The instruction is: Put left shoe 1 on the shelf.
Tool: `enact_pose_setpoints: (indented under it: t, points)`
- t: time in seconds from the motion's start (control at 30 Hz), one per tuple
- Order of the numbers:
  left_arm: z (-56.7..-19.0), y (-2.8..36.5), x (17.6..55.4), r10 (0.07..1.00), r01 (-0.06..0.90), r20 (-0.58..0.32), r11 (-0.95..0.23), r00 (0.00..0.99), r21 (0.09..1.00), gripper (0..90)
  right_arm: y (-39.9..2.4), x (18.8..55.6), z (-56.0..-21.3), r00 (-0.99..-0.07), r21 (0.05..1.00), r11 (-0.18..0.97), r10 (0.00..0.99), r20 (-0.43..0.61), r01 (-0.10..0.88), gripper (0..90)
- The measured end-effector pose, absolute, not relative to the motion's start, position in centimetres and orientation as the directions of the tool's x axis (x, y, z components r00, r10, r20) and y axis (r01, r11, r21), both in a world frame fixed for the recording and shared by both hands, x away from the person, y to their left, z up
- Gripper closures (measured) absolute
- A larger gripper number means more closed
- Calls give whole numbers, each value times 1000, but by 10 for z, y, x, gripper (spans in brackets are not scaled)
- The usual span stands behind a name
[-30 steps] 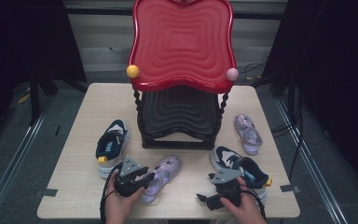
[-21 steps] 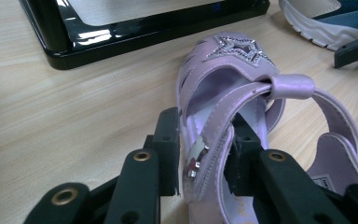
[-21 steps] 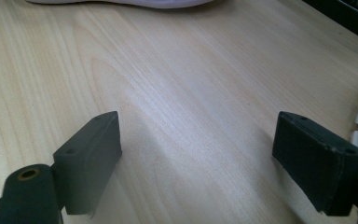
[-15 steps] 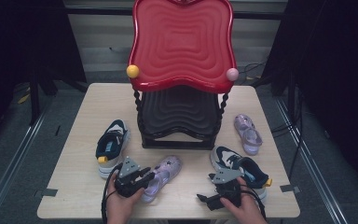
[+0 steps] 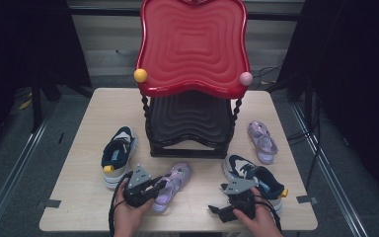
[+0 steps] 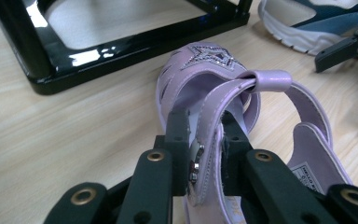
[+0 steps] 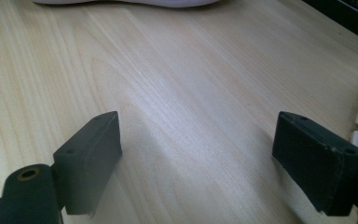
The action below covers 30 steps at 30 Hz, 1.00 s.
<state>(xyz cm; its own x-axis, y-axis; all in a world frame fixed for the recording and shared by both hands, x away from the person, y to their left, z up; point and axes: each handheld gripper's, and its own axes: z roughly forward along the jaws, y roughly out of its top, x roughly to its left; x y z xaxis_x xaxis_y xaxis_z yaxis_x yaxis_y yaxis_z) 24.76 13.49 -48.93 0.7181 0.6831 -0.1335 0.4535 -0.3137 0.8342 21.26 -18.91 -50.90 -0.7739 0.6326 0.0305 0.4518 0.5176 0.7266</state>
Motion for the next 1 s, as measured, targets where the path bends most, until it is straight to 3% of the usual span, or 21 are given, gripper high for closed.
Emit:
enact_pose_setpoints:
  t: [1.0]
  points:
    - [-446, 141, 242, 691, 371, -125, -218, 712, 903, 778, -189, 213, -509, -774, 726, 518, 632, 30, 451, 148]
